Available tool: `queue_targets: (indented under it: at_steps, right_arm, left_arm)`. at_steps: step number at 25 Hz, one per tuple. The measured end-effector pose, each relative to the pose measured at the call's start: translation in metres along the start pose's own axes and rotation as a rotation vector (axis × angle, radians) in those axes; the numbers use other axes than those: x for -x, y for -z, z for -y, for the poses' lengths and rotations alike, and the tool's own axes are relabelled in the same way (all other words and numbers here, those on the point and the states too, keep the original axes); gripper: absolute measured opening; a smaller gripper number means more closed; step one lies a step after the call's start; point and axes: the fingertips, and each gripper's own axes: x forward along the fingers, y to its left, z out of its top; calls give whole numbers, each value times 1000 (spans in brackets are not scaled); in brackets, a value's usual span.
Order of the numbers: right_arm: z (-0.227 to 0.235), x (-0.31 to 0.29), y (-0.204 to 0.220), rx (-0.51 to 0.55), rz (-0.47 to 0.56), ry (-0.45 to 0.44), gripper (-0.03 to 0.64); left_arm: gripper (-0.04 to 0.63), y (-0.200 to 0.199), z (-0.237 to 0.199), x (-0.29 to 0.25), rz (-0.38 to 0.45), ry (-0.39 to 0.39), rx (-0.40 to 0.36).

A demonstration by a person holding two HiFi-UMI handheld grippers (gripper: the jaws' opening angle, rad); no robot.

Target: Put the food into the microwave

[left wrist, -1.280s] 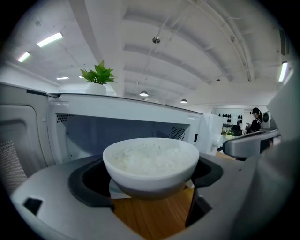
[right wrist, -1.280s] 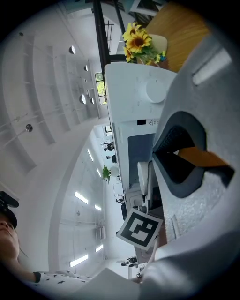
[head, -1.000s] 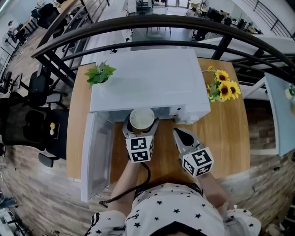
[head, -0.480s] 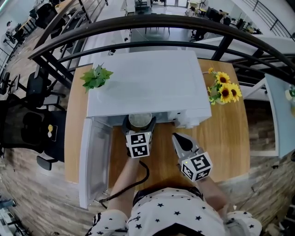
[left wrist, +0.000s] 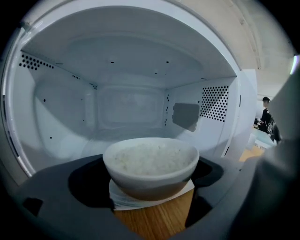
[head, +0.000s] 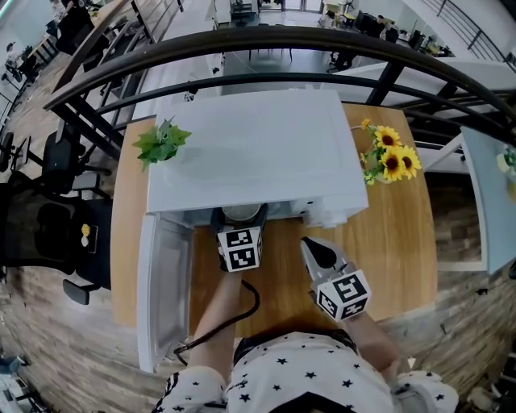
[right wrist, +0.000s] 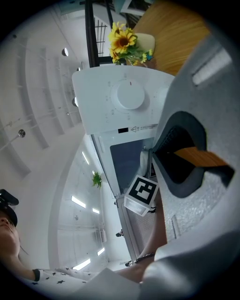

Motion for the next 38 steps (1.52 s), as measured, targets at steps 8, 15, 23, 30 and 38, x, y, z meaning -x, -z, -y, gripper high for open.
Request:
queue_targets:
  at_steps: [8,15,23,30,38]
  right_arm:
    - [0,-2,2,-6,-2,3,6]
    - [-1,-2,3,-10,0,13,6]
    - [-6,5,4,-19,9,21,6]
    - [-13,15,6,-21,21,37,6]
    - [-33,34,12,-19,42,50,6]
  left_arm:
    - [488,-4,-5,-11,-12,-27,-38]
    - [488,0,-8,-16,-56,-54,-71]
    - [488,3,-8,-17,-74,-73,-94]
    - [488,3,-8,-9,-71,-63,-91]
    - [488,3,-3,19,-44,-32,-77]
